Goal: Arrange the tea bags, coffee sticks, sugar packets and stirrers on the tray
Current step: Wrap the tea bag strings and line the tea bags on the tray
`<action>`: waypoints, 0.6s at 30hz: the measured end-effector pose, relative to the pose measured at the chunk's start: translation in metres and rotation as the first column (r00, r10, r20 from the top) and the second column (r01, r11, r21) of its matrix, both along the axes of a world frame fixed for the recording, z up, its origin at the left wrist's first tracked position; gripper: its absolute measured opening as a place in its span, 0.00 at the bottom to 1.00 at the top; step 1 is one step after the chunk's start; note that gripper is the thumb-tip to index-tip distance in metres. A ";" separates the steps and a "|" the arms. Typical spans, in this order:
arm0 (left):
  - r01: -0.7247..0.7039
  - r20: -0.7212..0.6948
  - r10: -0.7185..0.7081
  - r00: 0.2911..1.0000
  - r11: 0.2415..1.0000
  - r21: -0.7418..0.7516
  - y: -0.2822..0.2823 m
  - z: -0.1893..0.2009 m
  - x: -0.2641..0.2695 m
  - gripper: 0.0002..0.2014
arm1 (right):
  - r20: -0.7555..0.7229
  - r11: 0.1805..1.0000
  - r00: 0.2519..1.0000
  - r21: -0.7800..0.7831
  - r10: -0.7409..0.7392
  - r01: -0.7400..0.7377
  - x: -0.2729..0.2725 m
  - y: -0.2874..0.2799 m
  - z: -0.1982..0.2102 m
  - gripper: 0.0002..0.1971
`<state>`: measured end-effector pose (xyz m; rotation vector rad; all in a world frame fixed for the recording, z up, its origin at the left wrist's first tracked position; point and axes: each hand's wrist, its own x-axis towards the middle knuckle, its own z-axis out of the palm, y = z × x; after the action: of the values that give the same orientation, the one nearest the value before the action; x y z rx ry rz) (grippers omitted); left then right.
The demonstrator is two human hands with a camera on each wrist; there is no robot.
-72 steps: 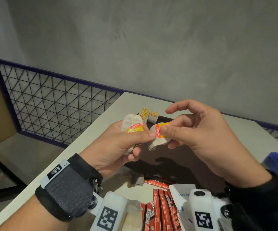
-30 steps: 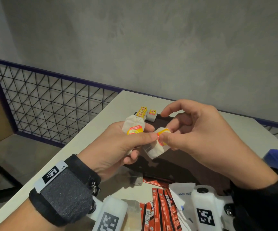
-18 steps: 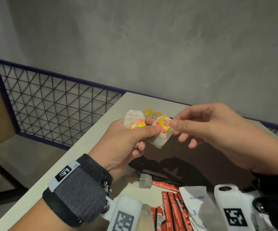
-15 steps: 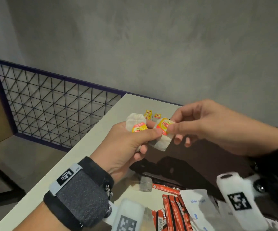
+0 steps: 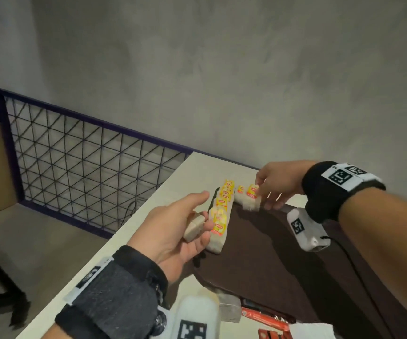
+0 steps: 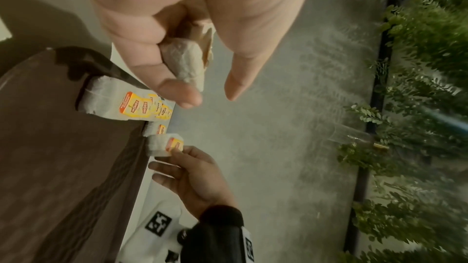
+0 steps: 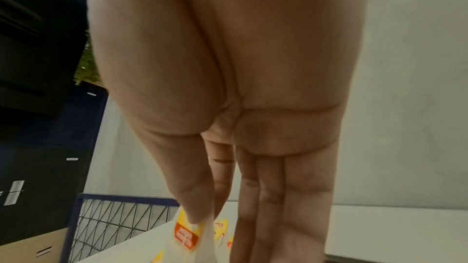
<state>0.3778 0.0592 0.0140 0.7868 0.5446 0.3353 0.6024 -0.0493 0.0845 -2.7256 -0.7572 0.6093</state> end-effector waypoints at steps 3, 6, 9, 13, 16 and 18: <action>-0.021 -0.006 0.020 1.000 1.000 -0.015 -0.003 -0.001 0.001 0.16 | -0.071 0.999 0.997 0.005 -0.037 0.038 0.009 0.009 -0.016 0.03; -0.027 -0.006 0.026 1.000 0.998 -0.064 -0.003 -0.002 0.002 0.20 | -0.127 0.995 0.988 0.022 -0.089 0.092 0.020 0.016 -0.025 0.05; -0.015 0.029 0.018 0.999 0.991 -0.130 -0.002 -0.001 0.002 0.19 | -0.148 0.987 0.978 0.048 -0.147 0.155 0.031 0.022 -0.031 0.13; -0.031 0.085 0.045 0.995 0.985 -0.167 0.000 -0.002 0.004 0.11 | -0.162 0.968 0.962 0.091 -0.218 0.235 0.039 0.026 -0.037 0.15; -0.065 0.096 0.081 0.992 0.985 -0.163 0.000 -0.005 0.007 0.04 | -0.160 0.962 0.960 0.110 -0.231 0.250 0.046 0.025 -0.043 0.12; -0.071 0.115 0.088 0.989 0.987 -0.145 -0.001 -0.006 0.009 0.02 | -0.181 0.949 0.955 0.171 -0.233 0.264 0.050 0.024 -0.050 0.05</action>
<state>0.3865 0.0581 0.0078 0.6056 0.4810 0.4117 0.6524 -0.0255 0.0348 -2.5033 -0.4007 0.6477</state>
